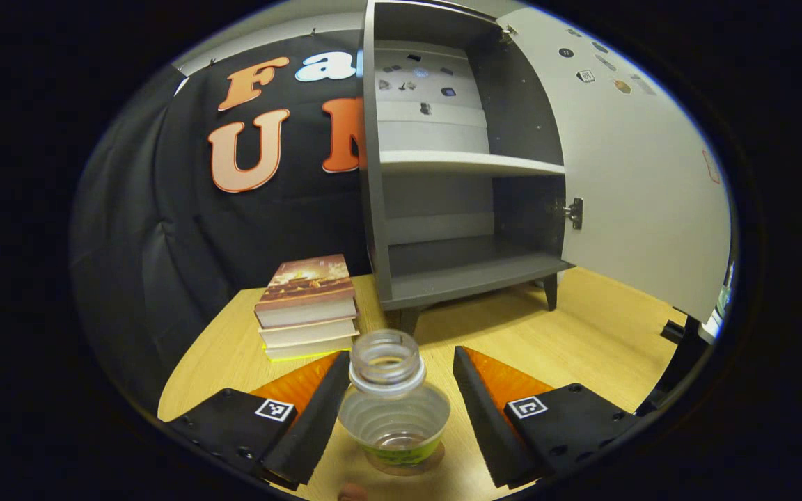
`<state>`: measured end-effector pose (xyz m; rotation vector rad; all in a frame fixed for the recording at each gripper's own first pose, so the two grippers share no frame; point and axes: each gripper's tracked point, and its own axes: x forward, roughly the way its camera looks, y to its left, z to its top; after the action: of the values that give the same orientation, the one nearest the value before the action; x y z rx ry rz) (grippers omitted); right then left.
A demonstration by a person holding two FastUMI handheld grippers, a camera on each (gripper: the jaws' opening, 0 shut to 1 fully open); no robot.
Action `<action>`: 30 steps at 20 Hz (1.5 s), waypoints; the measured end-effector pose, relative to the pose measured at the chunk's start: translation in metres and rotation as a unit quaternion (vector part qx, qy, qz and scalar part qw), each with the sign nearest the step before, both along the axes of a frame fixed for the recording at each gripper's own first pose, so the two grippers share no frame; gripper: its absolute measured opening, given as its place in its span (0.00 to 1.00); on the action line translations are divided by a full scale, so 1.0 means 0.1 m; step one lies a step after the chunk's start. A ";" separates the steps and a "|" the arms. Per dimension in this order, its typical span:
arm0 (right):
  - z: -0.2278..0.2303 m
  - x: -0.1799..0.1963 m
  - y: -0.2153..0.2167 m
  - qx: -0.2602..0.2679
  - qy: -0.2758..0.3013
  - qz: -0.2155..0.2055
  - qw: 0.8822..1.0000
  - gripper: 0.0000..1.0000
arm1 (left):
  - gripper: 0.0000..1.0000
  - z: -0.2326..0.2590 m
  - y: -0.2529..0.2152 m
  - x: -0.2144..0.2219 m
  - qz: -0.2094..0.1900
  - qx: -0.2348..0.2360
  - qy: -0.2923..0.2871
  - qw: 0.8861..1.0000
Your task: Open the cabinet door with the right hand, grasp the bottle in the cabinet with the left hand and place it on the coaster, then close the cabinet door with the right hand.
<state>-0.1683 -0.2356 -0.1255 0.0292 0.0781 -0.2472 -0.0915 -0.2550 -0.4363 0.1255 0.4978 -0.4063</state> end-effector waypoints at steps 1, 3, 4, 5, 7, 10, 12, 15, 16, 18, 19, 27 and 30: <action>0.02 -0.01 -0.04 -0.003 -0.002 -0.004 1.000 0.93 | 0.96 0.09 -0.01 0.00 -0.001 -0.002 -0.006 1.000; 0.03 -0.04 -0.13 -0.013 -0.003 -0.015 1.000 0.92 | 0.95 0.24 -0.04 0.00 -0.004 -0.005 -0.016 1.000; 0.01 -0.04 -0.20 -0.019 -0.003 -0.024 1.000 0.92 | 0.95 0.31 -0.04 0.00 -0.004 -0.004 -0.022 1.000; -0.02 -0.02 -0.28 -0.025 -0.001 -0.033 0.999 0.92 | 0.95 0.39 -0.05 0.01 -0.005 -0.004 -0.028 1.000; -0.13 0.01 -0.37 -0.031 0.009 -0.044 0.998 0.92 | 0.95 0.47 -0.06 0.04 -0.007 -0.004 -0.037 0.999; -0.46 0.10 -0.43 -0.035 0.045 -0.047 0.997 0.93 | 0.95 0.44 -0.02 0.05 0.002 0.000 -0.030 1.000; -0.74 0.19 -0.40 -0.022 0.072 -0.035 0.997 0.93 | 0.95 0.45 -0.02 0.05 0.007 -0.003 -0.027 1.000; -1.01 0.29 -0.29 -0.001 0.100 -0.015 0.995 0.93 | 0.95 0.55 -0.02 0.07 0.006 0.000 -0.037 0.999; -1.09 0.32 -0.26 0.001 0.107 -0.009 0.994 0.93 | 0.95 0.59 -0.04 0.08 0.004 0.002 -0.041 0.999; -1.19 0.40 -0.19 0.006 0.120 0.003 0.993 0.93 | 0.95 0.68 -0.05 0.10 0.003 0.007 -0.055 0.998; -1.26 0.42 -0.20 0.008 0.125 0.000 0.992 0.93 | 0.95 0.74 -0.05 0.11 0.004 0.010 -0.062 0.998; -1.26 0.51 0.15 0.018 0.113 0.033 0.993 0.89 | 0.95 1.36 0.22 0.19 0.048 -0.018 -0.112 0.992; -1.31 0.59 0.58 0.026 0.117 0.079 0.990 0.90 | 0.95 1.65 0.45 0.12 0.062 -0.025 -0.133 0.989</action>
<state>-0.1091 -0.1773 -0.2561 0.0461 0.3203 -0.0890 -0.0792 -0.2104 -0.2713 0.0989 0.2315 -0.2752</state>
